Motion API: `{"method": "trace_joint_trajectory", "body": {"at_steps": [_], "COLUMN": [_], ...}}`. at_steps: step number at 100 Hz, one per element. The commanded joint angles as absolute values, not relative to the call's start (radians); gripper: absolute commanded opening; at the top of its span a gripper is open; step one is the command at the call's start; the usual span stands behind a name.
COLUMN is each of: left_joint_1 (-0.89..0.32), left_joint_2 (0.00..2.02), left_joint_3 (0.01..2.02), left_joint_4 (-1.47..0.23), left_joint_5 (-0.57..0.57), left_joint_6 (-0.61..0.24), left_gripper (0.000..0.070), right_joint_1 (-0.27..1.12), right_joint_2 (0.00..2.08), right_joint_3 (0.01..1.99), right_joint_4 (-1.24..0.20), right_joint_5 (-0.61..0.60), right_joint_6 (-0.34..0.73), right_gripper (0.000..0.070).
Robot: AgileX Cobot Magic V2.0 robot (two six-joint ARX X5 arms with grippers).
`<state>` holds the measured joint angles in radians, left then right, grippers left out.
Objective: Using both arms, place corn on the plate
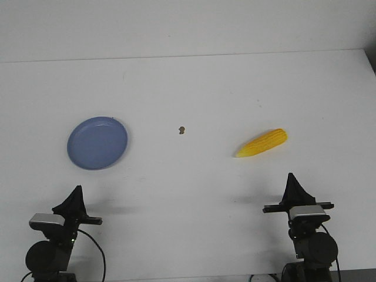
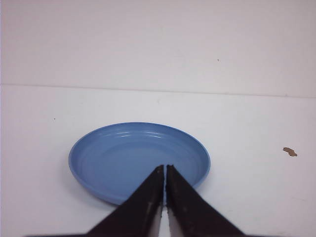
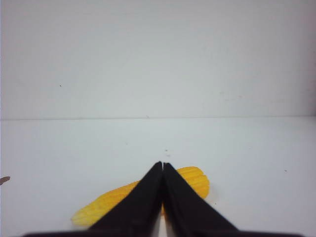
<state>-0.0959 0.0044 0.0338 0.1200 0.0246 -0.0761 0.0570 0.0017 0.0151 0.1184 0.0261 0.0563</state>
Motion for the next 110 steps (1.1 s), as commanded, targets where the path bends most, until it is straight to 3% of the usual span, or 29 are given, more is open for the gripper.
{"method": "trace_joint_trajectory", "body": {"at_steps": [1,73,89,100,110], "left_joint_1": [-0.096,-0.096,-0.096,-0.096,-0.096], "left_joint_2": [0.003,0.003,0.003,0.01,0.036], "left_joint_3": [0.014,0.019,0.062,0.128,0.215], "left_joint_4": [0.133,0.174,0.179,0.121,0.022], "left_joint_5": [0.026,0.026,0.025,0.02,0.015], "left_joint_6": [-0.068,-0.073,-0.073,-0.094,-0.099], "left_gripper": [0.0012,0.0012,0.0012,0.0012,0.0012], "right_joint_1": [0.057,0.058,0.057,0.058,0.058], "right_joint_2": [0.001,0.001,0.001,0.001,0.002], "right_joint_3": [0.012,0.013,0.013,0.019,0.066], "right_joint_4": [0.13,0.134,0.234,0.3,0.253], "right_joint_5": [0.026,0.026,0.026,0.027,0.027], "right_joint_6": [0.063,0.052,0.059,0.06,0.089], "right_gripper": [0.0003,0.0003,0.0003,0.0003,0.0003]}}
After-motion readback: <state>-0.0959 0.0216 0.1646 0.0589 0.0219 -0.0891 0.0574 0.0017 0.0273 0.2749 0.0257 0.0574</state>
